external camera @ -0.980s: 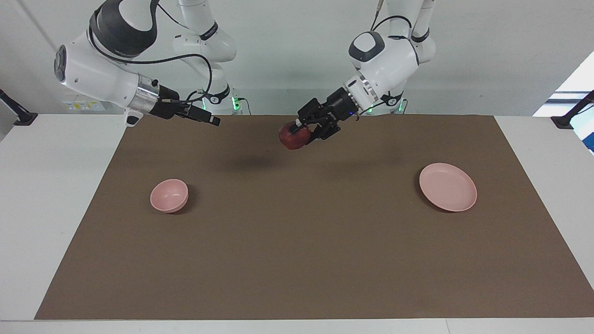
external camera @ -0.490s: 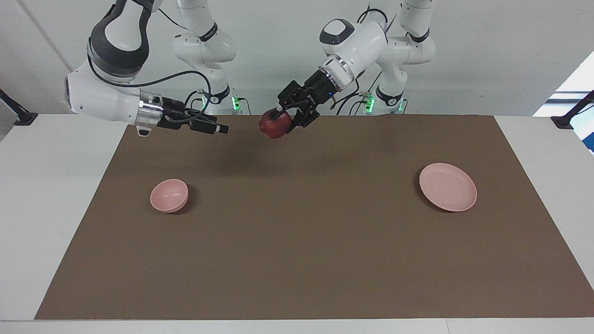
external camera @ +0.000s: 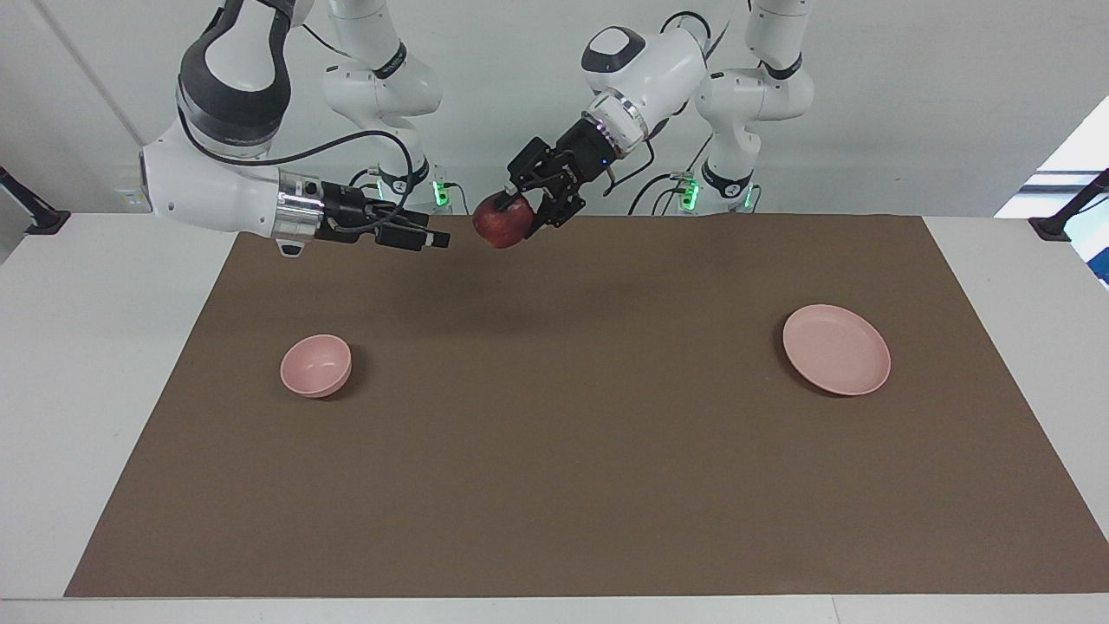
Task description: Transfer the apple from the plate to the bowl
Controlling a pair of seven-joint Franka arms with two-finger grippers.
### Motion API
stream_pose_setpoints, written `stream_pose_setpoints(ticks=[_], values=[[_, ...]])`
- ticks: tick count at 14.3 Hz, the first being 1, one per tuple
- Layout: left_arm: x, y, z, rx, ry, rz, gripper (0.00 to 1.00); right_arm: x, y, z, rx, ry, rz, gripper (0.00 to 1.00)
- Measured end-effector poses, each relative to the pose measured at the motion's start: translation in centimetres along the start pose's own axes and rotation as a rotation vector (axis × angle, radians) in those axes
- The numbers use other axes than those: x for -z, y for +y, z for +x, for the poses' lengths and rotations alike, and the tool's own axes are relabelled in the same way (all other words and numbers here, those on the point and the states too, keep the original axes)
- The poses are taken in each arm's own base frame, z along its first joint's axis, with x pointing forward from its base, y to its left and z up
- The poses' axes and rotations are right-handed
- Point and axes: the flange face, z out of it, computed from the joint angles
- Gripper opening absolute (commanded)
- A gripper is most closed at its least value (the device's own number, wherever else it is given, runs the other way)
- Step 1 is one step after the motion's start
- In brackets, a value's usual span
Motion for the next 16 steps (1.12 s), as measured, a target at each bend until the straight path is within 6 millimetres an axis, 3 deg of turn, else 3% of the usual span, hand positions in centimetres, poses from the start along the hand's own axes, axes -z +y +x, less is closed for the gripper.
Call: stream_pose_setpoints(ticks=[3,8,16], values=[[0.0,0.0,0.0,0.001,0.002,-0.001,0.00,0.3,-1.6,0.0,-0.010,0.001,0.019,1.00],[0.2,0.1,-0.1,-0.002,0.027,-0.005,0.00,-4.4,-3.7,-1.0,-0.024,-0.012,-0.033,1.00],[0.2,0.2,-0.6,-0.006,0.026,-0.007,0.00,-4.3,-4.0,-1.3,-0.025,-0.034,-0.006,1.00]])
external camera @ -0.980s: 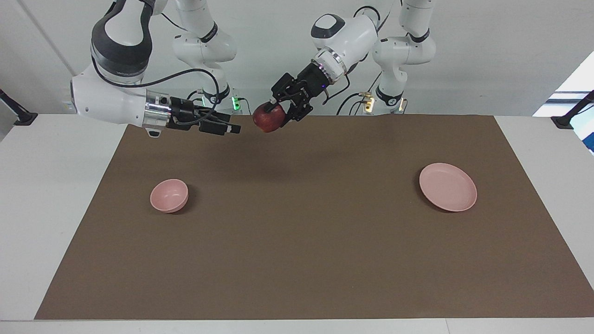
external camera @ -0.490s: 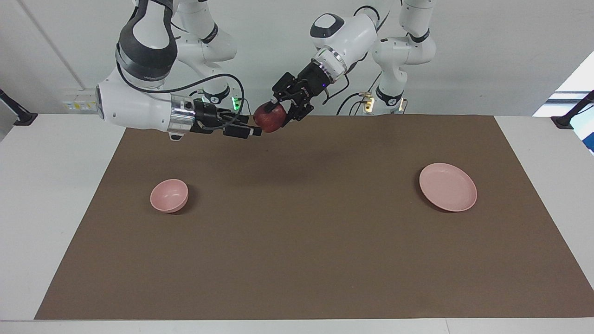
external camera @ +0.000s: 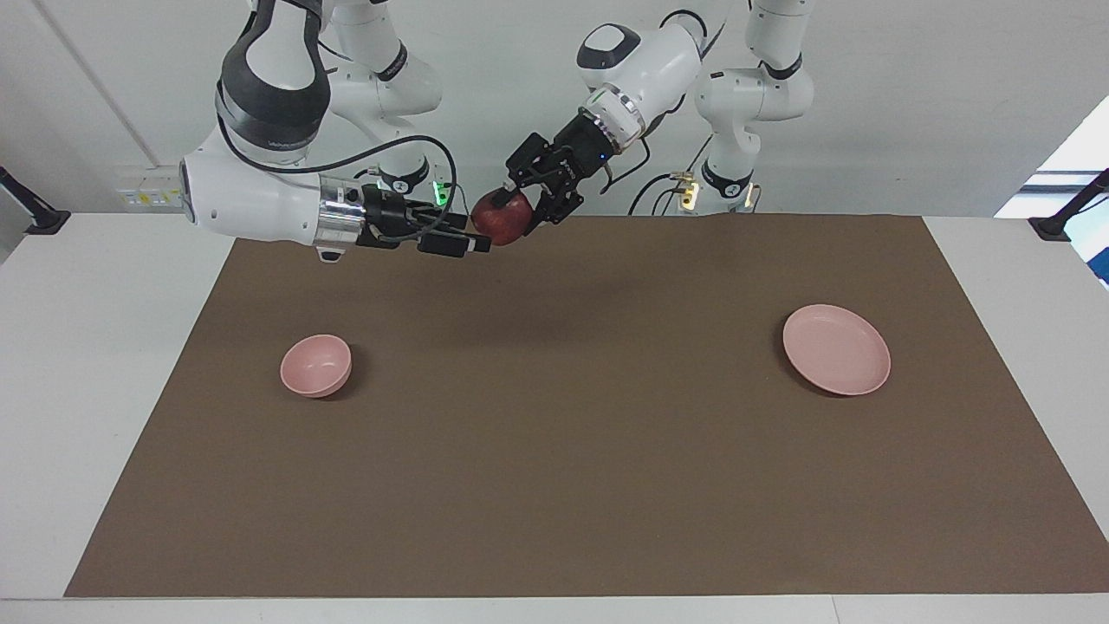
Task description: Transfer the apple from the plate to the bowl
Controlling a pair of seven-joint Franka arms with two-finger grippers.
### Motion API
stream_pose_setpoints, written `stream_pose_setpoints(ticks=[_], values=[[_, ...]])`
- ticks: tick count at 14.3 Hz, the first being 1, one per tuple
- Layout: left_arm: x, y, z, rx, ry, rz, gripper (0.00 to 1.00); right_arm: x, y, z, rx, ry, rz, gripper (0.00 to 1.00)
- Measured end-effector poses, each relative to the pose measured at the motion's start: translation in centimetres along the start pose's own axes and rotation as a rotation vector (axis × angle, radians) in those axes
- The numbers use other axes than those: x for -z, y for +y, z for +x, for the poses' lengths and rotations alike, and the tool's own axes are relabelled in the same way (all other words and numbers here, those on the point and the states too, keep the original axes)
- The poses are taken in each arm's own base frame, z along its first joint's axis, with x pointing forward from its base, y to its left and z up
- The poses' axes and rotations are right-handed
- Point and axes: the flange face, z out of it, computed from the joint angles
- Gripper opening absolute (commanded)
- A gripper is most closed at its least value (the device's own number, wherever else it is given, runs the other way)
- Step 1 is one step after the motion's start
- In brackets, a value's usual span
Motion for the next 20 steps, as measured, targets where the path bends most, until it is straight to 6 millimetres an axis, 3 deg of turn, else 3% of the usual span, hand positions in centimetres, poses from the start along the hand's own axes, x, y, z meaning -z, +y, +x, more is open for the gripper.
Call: stream_pose_setpoints(ticks=[9,10,11,14,18,19,20], values=[[0.0,0.0,-0.1,0.002,-0.001,0.000,0.00,-1.5,-0.7,-0.9,0.016,-0.028,-0.004,1.00],[0.0,0.0,-0.1,0.002,-0.001,0.000,0.00,-1.5,-0.7,-0.9,0.016,-0.029,-0.005,0.94],[0.0,0.0,-0.1,0.002,-0.001,0.000,0.00,-1.5,-0.7,-0.9,0.016,-0.029,-0.005,0.79],[0.0,0.0,0.0,0.002,0.003,0.000,0.00,-1.5,-0.7,-0.9,0.016,-0.029,-0.005,0.00],[0.1,0.0,0.1,0.003,0.006,0.000,0.00,-1.4,-0.6,-0.9,0.015,-0.028,-0.004,0.00],[0.0,0.0,0.1,0.003,0.006,0.000,0.09,-1.4,-0.6,-0.9,0.015,-0.028,-0.004,0.00],[0.0,0.0,0.1,0.003,0.006,0.000,0.31,-1.4,-0.6,-0.9,0.015,-0.028,-0.004,0.00]])
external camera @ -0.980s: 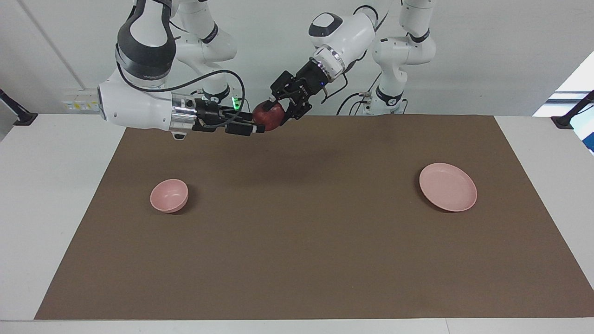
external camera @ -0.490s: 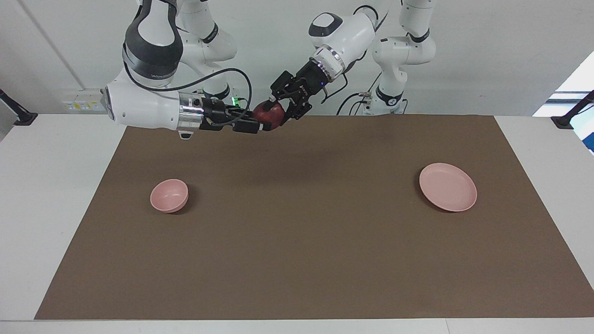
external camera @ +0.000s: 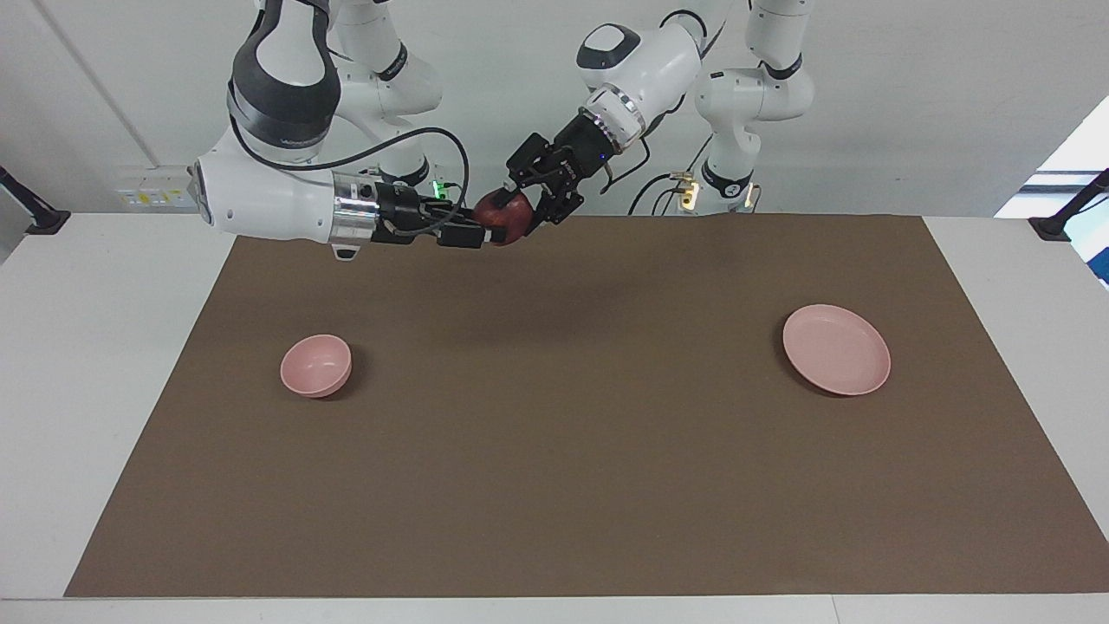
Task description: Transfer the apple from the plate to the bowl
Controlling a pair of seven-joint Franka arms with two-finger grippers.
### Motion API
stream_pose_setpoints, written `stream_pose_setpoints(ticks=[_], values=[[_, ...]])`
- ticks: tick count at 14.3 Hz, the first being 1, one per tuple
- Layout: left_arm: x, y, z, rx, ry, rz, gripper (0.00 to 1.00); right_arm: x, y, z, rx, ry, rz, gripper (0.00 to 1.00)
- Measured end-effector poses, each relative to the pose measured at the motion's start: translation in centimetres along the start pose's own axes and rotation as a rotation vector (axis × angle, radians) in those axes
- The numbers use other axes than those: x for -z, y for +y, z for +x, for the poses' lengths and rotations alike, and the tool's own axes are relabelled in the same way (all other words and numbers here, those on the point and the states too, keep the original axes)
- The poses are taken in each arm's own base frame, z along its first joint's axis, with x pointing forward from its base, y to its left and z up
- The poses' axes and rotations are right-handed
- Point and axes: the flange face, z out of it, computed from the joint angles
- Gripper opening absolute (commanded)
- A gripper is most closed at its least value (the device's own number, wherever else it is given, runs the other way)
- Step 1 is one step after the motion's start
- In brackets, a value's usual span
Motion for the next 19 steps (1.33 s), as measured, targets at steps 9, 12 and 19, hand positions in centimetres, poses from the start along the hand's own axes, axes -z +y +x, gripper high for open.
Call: stream_pose_setpoints(ticks=[9,12,19], values=[[-0.1,0.2,-0.1,0.013,-0.005,-0.004,1.00,1.8,0.5,0.3,-0.001,0.027,0.003,0.00],[-0.1,0.2,-0.1,0.023,-0.004,-0.004,1.00,2.3,0.6,0.5,-0.003,0.032,0.009,0.00],[0.0,-1.5,1.9,0.044,0.019,0.024,1.00,4.1,1.5,0.7,0.142,0.216,-0.156,0.00]])
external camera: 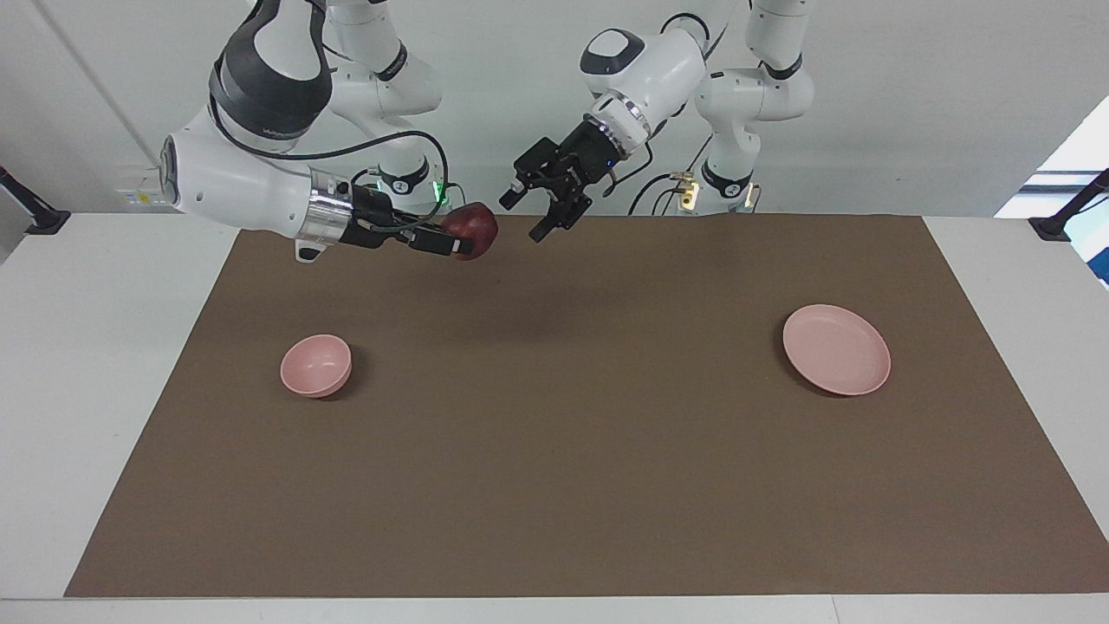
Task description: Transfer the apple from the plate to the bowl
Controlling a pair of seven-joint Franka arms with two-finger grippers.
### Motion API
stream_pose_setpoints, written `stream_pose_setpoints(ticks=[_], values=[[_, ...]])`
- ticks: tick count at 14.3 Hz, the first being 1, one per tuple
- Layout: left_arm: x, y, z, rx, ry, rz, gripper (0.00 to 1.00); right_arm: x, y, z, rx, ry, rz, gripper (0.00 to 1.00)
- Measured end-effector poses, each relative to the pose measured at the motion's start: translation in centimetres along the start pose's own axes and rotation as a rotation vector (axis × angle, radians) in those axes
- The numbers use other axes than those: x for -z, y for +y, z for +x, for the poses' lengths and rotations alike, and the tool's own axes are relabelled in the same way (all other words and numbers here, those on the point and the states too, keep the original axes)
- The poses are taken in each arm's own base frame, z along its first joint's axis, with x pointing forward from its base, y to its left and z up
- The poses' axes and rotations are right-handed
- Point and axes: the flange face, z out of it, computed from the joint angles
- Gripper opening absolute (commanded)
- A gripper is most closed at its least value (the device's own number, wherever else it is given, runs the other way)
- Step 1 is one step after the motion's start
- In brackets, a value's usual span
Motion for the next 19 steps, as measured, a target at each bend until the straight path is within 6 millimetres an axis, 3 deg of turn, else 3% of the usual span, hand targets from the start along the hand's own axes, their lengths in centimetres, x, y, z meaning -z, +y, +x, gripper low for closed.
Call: stream_pose_setpoints(ticks=[5,12,19], values=[[-0.1,-2.5,2.0,-0.013,-0.014,0.049,1.00,3.2,3.7,2.6,0.192,0.160,-0.186,0.00],[0.0,-7.2,3.5,-0.076,-0.005,0.138,1.00,5.5,5.5,5.1,0.509,0.343,-0.488,0.00],[1.4,-9.4,9.7,-0.145,-0.080,0.195,1.00,5.3,6.6,9.7,0.687,0.427,-0.710,0.00]])
